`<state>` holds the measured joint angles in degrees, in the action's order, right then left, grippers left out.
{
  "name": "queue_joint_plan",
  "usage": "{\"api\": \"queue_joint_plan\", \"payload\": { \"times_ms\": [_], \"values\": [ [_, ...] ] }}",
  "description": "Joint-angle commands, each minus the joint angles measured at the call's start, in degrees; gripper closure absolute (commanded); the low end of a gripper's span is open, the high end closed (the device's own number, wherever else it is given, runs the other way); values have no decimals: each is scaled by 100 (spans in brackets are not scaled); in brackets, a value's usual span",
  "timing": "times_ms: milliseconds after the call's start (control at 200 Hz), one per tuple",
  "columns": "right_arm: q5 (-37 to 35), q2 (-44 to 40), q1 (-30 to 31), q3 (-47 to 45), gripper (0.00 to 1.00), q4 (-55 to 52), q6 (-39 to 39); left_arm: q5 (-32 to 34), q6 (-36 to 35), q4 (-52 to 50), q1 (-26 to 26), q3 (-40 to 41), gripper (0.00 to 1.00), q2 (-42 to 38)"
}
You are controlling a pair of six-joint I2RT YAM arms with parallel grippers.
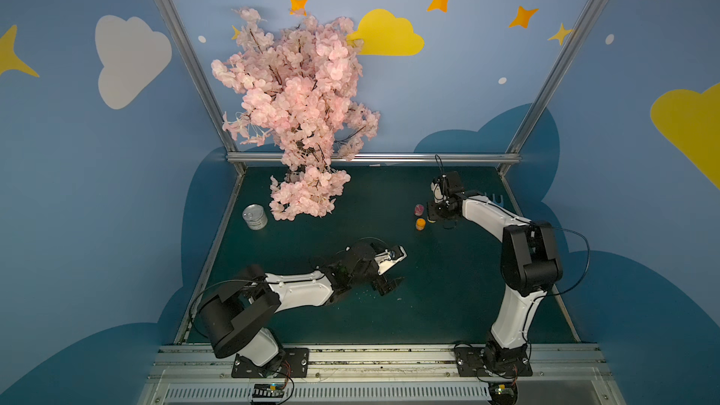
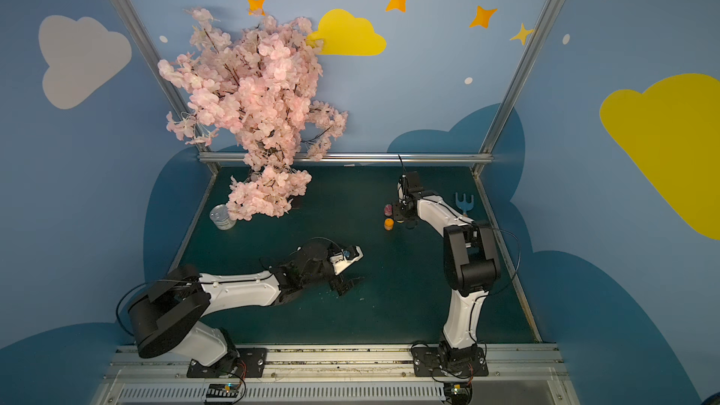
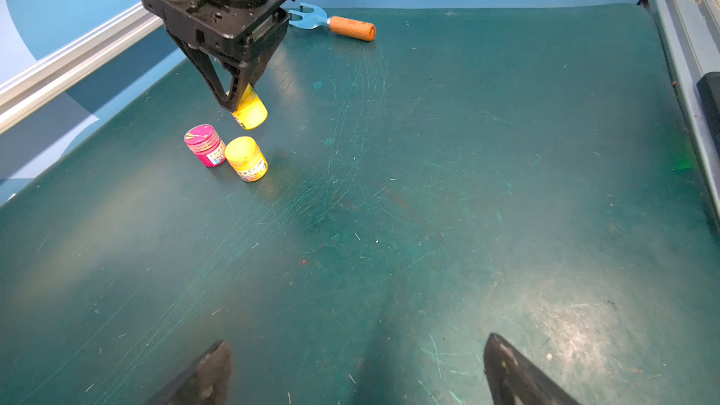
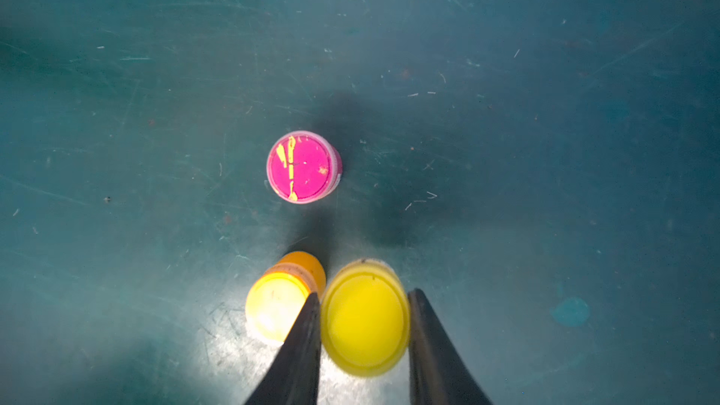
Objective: Close the paint jar lid
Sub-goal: Place the paint jar at the center of the board.
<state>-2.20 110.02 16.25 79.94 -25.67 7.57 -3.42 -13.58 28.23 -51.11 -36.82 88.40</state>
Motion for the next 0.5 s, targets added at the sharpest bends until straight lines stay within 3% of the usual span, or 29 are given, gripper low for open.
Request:
{"api": "queue_joint_plan", "payload": {
  "times_ms": [0, 496],
  "values": [
    [40, 185, -14, 281, 100, -438, 190, -9, -47, 44, -5, 8, 0, -6],
    [-327, 415, -26, 350, 100, -479, 504, -98, -98, -2, -9, 52, 0, -116]
  ]
}}
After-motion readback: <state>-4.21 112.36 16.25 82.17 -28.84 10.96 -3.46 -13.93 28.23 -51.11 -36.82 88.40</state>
